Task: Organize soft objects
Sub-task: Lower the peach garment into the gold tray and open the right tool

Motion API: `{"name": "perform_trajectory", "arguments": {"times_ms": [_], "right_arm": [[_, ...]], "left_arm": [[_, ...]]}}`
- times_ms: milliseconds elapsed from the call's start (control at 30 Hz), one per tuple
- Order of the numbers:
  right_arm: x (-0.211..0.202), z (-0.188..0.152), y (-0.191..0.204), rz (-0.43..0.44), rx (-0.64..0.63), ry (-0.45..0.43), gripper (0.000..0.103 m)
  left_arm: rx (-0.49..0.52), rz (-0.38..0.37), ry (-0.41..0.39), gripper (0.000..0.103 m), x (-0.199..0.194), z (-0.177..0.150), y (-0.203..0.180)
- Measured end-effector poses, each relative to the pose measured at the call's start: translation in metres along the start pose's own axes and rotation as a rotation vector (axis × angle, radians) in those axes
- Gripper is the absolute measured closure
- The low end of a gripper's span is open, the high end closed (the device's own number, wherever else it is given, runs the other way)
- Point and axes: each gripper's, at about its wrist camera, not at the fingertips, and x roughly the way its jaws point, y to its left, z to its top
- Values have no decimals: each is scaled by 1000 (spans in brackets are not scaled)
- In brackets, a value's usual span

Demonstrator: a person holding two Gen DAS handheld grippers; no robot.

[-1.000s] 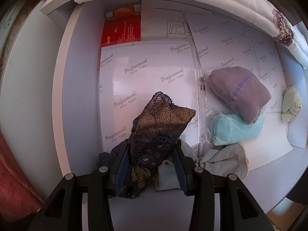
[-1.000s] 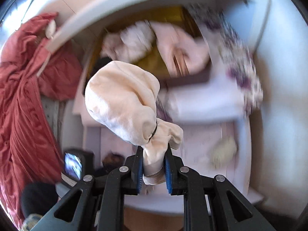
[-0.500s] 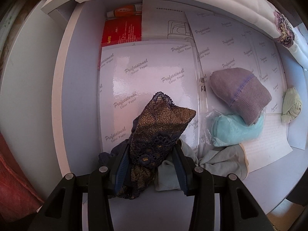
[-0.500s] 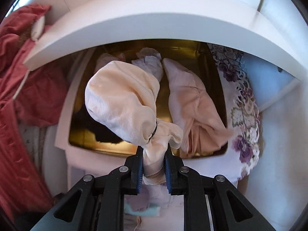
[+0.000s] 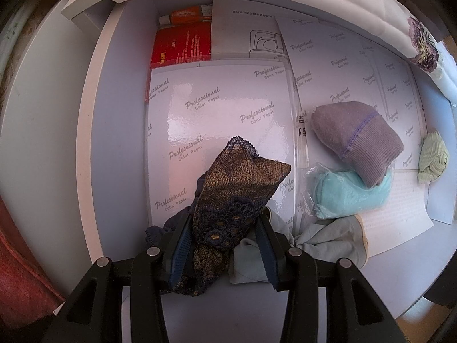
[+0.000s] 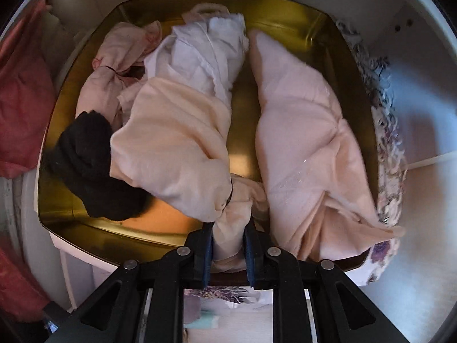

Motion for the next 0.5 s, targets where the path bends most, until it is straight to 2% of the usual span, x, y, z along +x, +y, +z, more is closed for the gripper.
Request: {"name": "perform_trajectory", "arguments": {"times_ms": [33, 133, 267, 500], "right_arm": [[-1, -1, -1, 2, 4, -7, 81], [-10, -9, -2, 35, 11, -31, 67], [-24, -21, -3, 44, -3, -71, 57], [-47, -43, -15, 56, 12, -123, 52]], "left_arm": [[0, 0, 0, 59, 0, 0, 0], [1, 0, -1, 59, 0, 0, 0], [1, 0, -2, 59, 0, 0, 0], [2, 2, -4, 59, 0, 0, 0]]}}
